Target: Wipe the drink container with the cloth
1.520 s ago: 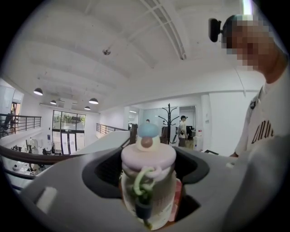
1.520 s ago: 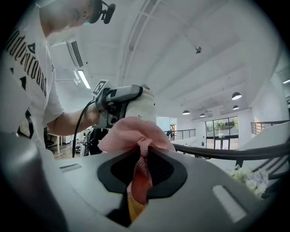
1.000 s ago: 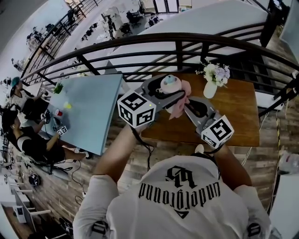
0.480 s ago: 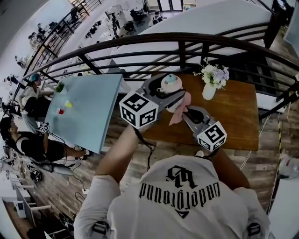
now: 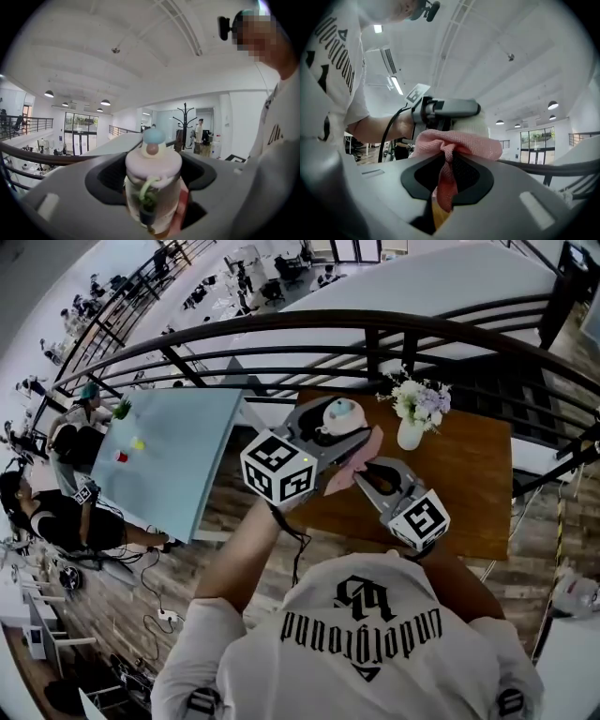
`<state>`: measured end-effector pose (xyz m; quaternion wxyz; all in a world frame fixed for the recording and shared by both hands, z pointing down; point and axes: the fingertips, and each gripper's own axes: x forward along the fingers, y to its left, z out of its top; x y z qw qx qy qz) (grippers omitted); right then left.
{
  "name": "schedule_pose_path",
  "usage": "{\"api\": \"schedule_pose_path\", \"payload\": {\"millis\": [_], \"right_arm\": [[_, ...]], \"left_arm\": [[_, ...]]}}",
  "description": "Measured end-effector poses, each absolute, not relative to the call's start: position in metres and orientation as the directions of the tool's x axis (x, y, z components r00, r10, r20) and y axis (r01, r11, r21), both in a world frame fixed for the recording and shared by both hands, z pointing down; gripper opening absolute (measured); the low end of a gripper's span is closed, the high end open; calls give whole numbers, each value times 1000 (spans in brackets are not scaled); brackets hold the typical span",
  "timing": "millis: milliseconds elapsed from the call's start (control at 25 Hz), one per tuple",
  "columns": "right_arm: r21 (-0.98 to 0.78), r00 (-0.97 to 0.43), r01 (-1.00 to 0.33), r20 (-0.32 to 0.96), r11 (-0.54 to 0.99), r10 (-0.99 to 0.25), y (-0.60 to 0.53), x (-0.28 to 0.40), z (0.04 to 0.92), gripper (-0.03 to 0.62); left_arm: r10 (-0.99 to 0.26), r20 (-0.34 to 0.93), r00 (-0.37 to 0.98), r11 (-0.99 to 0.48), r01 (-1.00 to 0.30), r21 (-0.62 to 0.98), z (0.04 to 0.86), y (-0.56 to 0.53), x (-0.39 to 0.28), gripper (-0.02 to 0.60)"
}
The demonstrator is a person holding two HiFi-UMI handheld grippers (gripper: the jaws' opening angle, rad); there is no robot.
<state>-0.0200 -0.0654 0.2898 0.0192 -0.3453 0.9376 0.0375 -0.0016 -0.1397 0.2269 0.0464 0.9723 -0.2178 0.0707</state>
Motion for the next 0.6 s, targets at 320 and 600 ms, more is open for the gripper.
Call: {"api": "schedule_pose_path", "payload": {"millis": [320,600], "right_arm": [[-7,-784,-621,10,784,-621,-73,26,340,46],[69,-812,-581,-118,811,-572,-81,58,263,48]], "left_arm": [[-455,152,878,-884,-465,41,229,-139,22,386],[-441,168,882,-891,-453,34,237,-126,40,385]]}}
